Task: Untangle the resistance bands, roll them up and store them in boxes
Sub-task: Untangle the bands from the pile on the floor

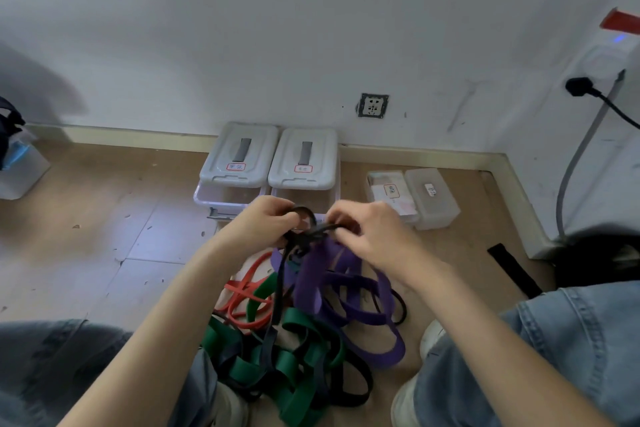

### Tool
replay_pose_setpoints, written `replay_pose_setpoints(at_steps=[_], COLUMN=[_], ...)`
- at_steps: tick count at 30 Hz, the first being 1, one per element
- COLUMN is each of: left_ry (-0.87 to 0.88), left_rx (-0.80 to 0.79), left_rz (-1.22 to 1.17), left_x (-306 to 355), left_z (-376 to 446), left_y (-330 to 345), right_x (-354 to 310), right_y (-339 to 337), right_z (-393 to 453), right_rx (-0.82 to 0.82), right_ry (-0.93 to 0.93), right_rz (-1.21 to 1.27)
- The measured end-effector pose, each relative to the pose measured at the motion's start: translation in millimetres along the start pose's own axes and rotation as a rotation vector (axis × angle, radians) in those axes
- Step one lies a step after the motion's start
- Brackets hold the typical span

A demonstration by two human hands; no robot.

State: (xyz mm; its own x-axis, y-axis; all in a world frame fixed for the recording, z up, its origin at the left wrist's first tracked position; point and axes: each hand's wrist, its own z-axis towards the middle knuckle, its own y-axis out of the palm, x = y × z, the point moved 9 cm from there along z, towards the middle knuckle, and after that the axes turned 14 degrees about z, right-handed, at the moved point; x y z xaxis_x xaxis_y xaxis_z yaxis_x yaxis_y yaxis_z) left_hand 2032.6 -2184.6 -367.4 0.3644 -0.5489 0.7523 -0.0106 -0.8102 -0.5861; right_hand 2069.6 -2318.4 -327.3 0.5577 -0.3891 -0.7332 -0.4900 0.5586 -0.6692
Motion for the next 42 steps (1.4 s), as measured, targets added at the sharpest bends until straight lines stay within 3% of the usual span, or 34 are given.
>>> replay_pose_setpoints(at_steps=[2, 4, 5, 7, 8, 12, 14, 16, 18, 20, 22, 23, 25, 27, 28, 30, 33, 35, 37, 41, 42], left_ry=[-0.010, -0.117, -0.182, -0.218, -0.145, 0.329, 0.437, 0.445, 0.410, 0.356, 0.207, 0.128, 0.063, 0.180, 0.276, 0.393, 0.357, 0.402, 0.419, 0.163, 0.104], left_rx=[0.174, 0.185, 0.142, 0.033, -0.007, -0.073, -0.082, -0.124, -0.196, -0.195, -0.088, -0.050, -0.040, -0.021, -0.007, -0.033, -0.007, 0.037, 0.060, 0.184, 0.185], left_rz=[0.320, 0.432, 0.490, 0.659, 0.638, -0.111, -0.300, -0.276, -0.062, 0.256, 0.411, 0.361, 0.031, -0.198, -0.159, 0.025, 0.094, -0.043, -0.113, -0.363, -0.505], left_x=[-11.7, -34.2, -47.0, -61.4, -58.7, 17.6, 43.0, 45.9, 28.2, 0.8, -27.4, -35.4, -29.2, 9.5, 31.2, 56.0, 53.3, 59.4, 62.9, 41.5, 37.3], left_z=[2.5, 0.9, -1.6, -3.0, -0.4, -2.6, -5.9, -7.8, -6.5, -4.1, 2.2, 3.8, 3.2, 1.2, -0.3, -5.1, -6.0, -9.9, -10.9, -4.1, -3.2], left_y=[-22.7, -25.4, -20.0, -1.8, 9.7, 35.6, 40.2, 55.8, 79.8, 92.8, 79.0, 66.8, 45.9, 24.3, 16.2, 19.3, 33.1, 41.5, 49.9, 20.4, 12.5], right_x=[35.1, 73.1, 79.7, 65.4, 50.1, -13.0, -30.0, -39.8, -35.5, -20.8, 2.3, 14.4, 35.7, 47.9, 47.5, 32.1, 4.2, -6.7, -6.9, 20.6, 26.2], right_y=[-40.6, -75.2, -80.6, -69.1, -54.4, -12.3, -13.1, -25.2, -40.0, -50.0, -57.2, -59.8, -59.5, -45.0, -35.9, -23.2, -26.4, -25.3, -20.9, -45.2, -44.0], right_z=[-1.1, -15.2, -18.7, -9.1, -2.6, 5.3, 4.4, 3.1, 4.2, 3.7, 1.8, 0.8, -1.9, -5.9, -6.1, -3.9, 1.0, 0.0, -2.0, -2.7, -3.3], right_rx=[0.272, 0.570, 0.605, 0.427, 0.298, -0.092, -0.184, -0.177, -0.094, 0.008, 0.132, 0.184, 0.184, 0.081, 0.046, 0.024, 0.012, -0.020, -0.023, 0.180, 0.148], right_ry=[0.201, 0.439, 0.480, 0.427, 0.366, 0.126, 0.059, 0.012, 0.008, 0.047, 0.129, 0.181, 0.297, 0.394, 0.402, 0.352, 0.229, 0.174, 0.168, 0.211, 0.239], right_rz=[0.154, 0.550, 0.665, 0.649, 0.648, 0.727, 0.824, 0.988, 1.102, 1.060, 0.948, 0.826, 0.409, 0.169, 0.233, 0.611, 1.087, 1.076, 0.909, 0.688, 0.618])
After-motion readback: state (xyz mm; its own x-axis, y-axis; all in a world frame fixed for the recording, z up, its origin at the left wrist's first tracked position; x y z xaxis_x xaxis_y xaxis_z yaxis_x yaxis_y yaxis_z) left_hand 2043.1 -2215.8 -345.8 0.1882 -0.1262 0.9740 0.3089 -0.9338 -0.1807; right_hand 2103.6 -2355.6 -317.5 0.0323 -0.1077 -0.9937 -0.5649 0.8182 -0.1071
